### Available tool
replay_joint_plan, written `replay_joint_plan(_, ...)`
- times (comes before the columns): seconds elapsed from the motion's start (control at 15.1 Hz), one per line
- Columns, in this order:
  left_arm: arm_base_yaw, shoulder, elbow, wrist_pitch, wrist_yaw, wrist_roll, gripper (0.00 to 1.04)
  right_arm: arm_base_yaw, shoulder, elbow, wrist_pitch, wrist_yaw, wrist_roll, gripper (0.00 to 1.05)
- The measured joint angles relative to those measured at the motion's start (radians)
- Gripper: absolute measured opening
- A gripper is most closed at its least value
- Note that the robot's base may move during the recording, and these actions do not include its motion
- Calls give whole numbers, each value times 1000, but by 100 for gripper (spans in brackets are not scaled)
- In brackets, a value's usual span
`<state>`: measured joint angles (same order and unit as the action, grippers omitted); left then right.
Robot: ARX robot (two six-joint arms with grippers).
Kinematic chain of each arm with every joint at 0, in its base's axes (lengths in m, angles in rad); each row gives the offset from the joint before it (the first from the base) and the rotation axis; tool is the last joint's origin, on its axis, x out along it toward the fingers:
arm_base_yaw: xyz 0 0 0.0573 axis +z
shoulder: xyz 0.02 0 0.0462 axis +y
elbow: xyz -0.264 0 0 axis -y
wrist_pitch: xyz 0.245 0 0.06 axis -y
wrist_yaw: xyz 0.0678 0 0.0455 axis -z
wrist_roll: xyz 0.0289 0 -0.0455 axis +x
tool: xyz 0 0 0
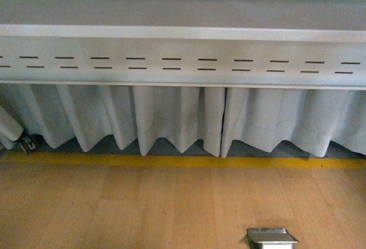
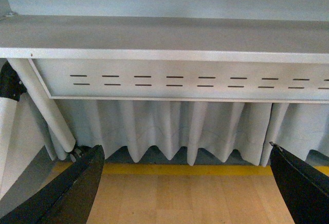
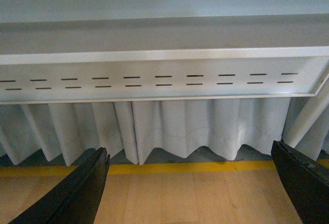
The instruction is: Open oven
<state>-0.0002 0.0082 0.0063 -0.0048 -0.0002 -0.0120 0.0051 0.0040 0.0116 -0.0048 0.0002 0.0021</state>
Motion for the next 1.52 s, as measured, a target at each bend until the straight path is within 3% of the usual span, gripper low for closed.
replay_joint_plan(1.52, 0, 0, 0, 0, 0, 0, 98, 0, 0, 0, 0, 0, 0, 98)
